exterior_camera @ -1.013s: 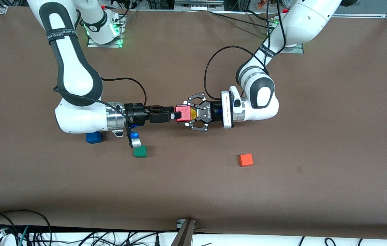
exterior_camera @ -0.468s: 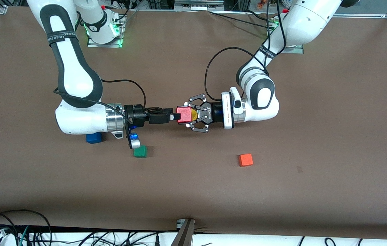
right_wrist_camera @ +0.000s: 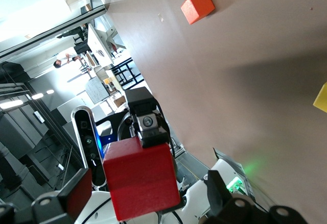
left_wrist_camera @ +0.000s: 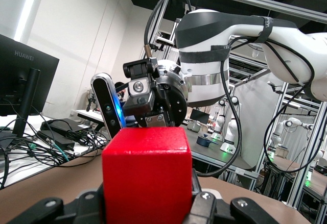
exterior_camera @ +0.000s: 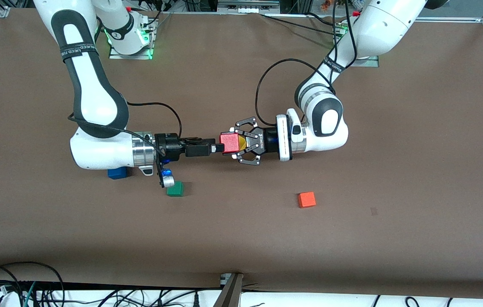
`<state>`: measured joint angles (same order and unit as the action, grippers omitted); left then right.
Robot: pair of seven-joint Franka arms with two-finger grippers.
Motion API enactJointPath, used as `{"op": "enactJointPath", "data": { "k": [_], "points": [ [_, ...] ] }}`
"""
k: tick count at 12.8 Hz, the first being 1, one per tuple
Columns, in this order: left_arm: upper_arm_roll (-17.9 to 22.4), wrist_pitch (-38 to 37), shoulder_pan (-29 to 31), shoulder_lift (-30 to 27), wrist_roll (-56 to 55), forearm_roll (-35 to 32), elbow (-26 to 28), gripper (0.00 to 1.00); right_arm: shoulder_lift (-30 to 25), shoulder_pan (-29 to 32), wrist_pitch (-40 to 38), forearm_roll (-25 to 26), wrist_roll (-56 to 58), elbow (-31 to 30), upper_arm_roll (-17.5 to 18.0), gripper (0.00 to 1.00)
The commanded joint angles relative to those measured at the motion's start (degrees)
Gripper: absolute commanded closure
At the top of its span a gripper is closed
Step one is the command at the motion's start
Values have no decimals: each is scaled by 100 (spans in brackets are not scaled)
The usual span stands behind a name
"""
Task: Pass red block to right arm, stack on blue
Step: 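Close the right gripper on the red cube held by the left gripper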
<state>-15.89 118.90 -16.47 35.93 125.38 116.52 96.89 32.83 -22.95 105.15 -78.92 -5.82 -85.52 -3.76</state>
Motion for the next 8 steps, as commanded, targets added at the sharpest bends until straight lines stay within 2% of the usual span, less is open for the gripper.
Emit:
{"op": "enactJointPath", "data": {
  "k": [1,8],
  "points": [
    [-19,-69,-23,81,171,266,-135,99,-13,-34,67,-194,143,-35,16,0],
    [-28,-78,-23,81,171,275,-135,99,4,-131,111,-185,151,-26,16,0]
  ]
}}
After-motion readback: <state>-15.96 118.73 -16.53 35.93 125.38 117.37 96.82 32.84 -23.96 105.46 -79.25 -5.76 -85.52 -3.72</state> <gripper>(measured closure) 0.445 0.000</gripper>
